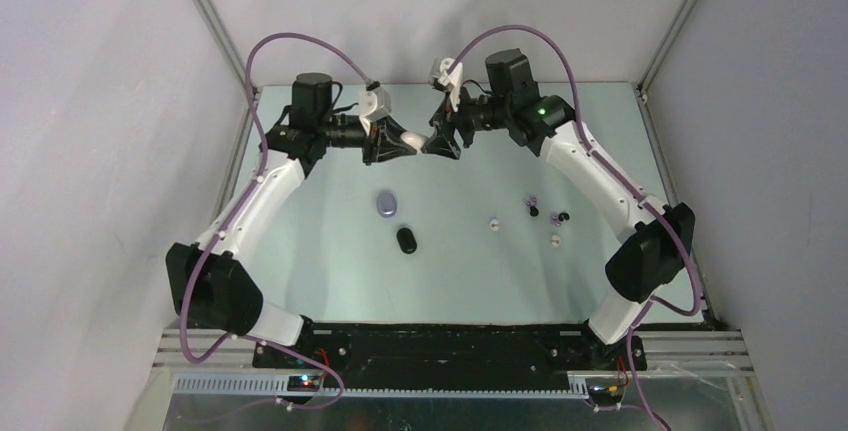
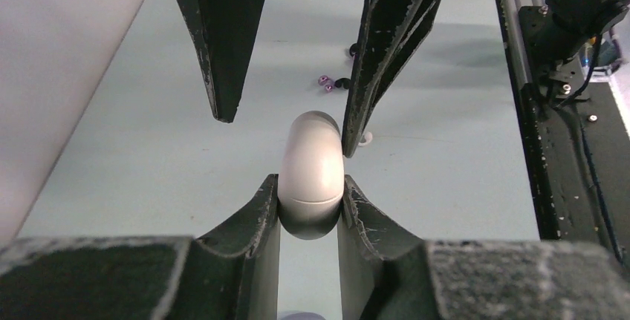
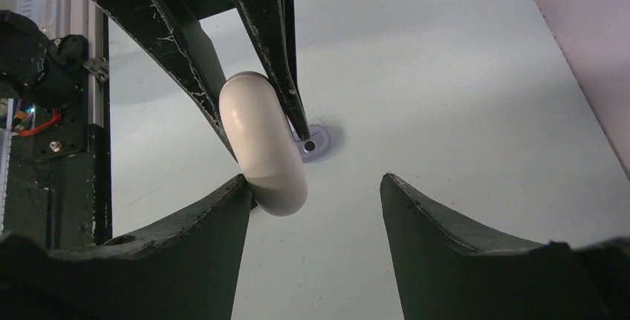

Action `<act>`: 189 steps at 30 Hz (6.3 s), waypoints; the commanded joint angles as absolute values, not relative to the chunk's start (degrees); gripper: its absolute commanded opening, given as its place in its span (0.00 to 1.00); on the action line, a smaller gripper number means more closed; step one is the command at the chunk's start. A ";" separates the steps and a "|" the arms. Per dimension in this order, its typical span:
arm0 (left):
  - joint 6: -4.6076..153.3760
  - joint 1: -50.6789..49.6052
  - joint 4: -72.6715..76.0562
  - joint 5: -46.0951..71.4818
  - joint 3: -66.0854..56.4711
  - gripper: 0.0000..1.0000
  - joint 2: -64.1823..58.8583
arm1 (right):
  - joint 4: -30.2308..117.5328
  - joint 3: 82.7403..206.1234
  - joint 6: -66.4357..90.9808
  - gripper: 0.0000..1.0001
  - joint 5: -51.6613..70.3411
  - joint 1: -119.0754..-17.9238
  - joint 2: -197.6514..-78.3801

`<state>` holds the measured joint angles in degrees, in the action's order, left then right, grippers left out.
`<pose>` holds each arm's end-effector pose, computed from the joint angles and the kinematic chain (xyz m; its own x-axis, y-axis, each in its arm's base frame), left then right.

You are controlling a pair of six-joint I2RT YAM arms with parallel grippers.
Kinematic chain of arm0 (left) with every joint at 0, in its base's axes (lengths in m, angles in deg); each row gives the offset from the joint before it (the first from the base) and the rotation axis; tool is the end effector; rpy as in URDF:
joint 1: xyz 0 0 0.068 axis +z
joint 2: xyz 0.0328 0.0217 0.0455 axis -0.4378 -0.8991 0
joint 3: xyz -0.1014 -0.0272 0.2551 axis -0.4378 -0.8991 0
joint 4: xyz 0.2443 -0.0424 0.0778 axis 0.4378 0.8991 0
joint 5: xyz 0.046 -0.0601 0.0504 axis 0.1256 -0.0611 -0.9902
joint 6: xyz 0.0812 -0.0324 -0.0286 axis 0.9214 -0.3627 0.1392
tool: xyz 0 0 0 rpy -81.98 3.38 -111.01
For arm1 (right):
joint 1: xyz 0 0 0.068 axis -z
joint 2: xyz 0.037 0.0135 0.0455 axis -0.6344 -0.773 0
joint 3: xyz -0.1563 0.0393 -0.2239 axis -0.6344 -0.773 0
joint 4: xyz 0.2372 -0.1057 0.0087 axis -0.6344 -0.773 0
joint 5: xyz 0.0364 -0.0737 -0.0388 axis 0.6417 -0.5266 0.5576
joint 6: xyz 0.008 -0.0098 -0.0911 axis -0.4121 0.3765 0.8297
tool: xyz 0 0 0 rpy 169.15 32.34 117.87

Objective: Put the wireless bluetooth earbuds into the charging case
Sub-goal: Open the charging case, then pick up the earbud from the center of the board, then place the earbud in the charging case.

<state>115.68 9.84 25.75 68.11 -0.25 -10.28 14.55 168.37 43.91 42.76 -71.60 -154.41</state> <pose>0.2998 -0.1637 0.3592 0.0421 0.2167 -0.9753 0.9911 0.1143 0.0682 0.3234 0.2680 0.3841 0.0199 -0.3618 -0.9321 -0.9764 0.1935 -0.0959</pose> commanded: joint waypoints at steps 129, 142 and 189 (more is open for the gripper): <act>77.27 15.92 0.82 45.84 -22.18 0.00 7.74 | 8.31 142.27 20.32 0.36 7.54 -70.07 -163.44; 77.22 15.90 0.19 45.80 -22.69 0.00 7.68 | 8.88 141.69 22.11 0.35 3.22 -69.92 -163.05; 78.81 13.12 -17.43 76.42 -16.50 0.00 -1.08 | 59.61 143.78 22.93 0.00 65.37 -68.08 -136.80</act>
